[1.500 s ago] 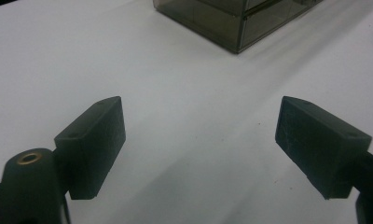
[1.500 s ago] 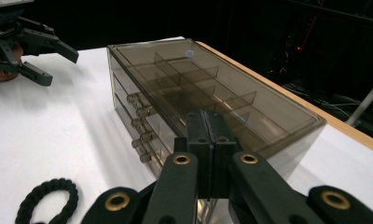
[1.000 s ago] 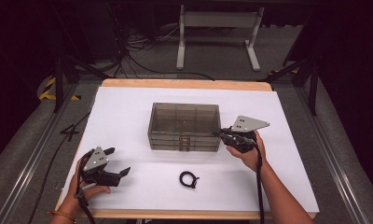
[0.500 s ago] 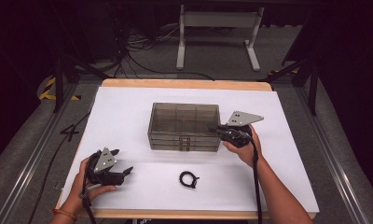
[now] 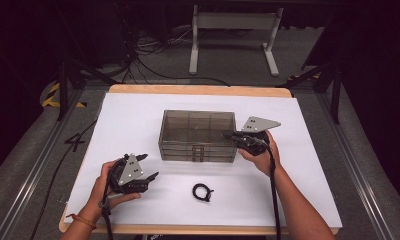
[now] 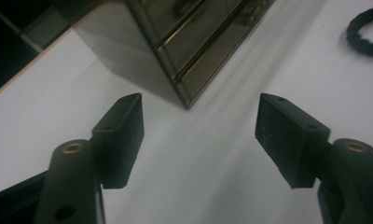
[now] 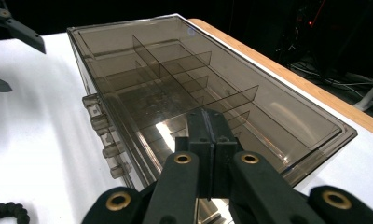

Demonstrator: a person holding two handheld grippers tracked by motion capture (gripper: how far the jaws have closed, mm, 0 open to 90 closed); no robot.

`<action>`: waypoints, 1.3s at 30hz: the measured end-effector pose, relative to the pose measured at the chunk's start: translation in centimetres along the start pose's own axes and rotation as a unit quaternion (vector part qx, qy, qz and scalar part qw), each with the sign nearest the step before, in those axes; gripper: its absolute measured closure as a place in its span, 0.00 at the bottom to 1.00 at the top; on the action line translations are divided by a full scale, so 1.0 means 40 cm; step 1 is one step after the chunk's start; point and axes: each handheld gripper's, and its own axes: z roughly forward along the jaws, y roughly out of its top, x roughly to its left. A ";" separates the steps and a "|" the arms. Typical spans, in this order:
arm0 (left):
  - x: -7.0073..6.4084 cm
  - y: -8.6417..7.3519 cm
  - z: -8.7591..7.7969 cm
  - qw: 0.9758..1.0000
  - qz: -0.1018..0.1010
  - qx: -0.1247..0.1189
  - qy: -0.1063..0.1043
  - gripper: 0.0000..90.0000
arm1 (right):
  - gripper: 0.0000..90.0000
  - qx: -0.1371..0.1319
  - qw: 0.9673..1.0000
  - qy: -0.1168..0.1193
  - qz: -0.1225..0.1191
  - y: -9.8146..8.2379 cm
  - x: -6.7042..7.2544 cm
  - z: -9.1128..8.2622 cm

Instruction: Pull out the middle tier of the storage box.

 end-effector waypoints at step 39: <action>-0.112 0.162 0.223 0.993 0.119 -0.012 0.017 0.66 | 1.00 0.004 1.000 0.016 0.020 0.002 0.001 0.001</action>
